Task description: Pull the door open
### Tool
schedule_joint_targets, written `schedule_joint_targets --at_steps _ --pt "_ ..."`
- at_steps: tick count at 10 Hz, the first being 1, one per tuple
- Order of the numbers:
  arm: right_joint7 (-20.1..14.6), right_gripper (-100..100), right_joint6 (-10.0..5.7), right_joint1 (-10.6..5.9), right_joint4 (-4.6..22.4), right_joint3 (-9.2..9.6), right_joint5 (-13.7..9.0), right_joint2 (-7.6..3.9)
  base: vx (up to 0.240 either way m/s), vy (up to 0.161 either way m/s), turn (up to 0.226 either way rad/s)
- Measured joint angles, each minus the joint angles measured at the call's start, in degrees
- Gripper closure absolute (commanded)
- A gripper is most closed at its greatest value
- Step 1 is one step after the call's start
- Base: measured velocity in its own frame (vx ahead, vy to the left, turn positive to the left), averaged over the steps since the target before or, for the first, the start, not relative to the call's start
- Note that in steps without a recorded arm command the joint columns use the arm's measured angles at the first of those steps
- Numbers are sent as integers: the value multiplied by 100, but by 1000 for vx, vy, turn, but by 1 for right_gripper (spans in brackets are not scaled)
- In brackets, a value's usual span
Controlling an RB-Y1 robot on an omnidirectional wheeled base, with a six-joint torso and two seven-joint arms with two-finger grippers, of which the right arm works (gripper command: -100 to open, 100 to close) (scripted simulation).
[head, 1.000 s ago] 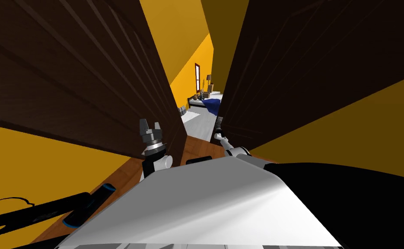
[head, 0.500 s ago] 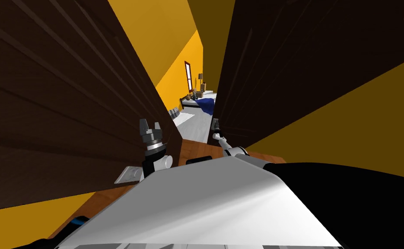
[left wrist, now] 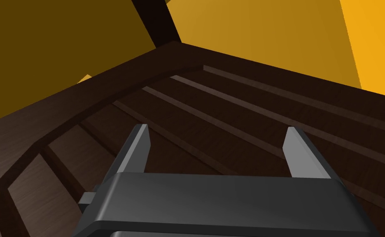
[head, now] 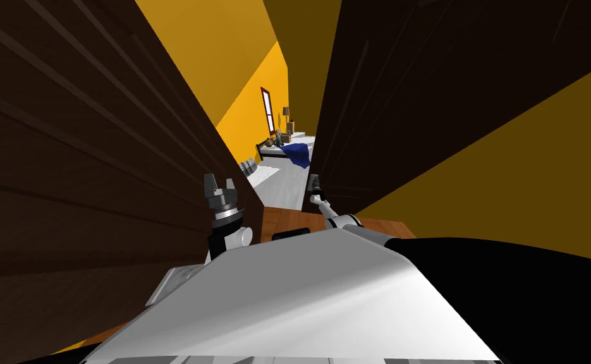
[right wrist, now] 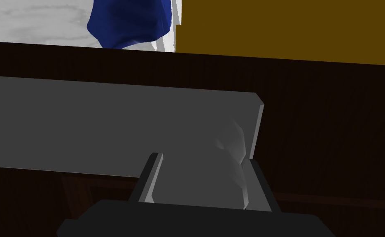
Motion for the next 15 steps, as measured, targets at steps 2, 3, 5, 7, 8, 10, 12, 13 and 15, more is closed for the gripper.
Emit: schedule_joint_targets --at_steps 2,3,5,7,8,10,12,13,15 --pt "0 100 7 -5 2 9 3 8 -8 -13 12" --pt "2 100 10 -6 2 14 5 13 0 0 0" --pt "1 100 11 -5 3 15 5 15 -18 -12 95" --pt "-104 100 15 35 -9 41 17 -105 -102 -67 297" --pt "-200 100 4 47 4 67 29 -193 -156 -43 246" --pt "-425 100 2 80 21 157 65 -374 -180 27 213" --pt "-633 100 53 176 -19 216 88 -557 -171 64 118" --pt "-740 100 61 210 -11 252 101 -649 -172 60 106" --pt "-975 100 73 248 32 346 135 -822 -149 41 37"
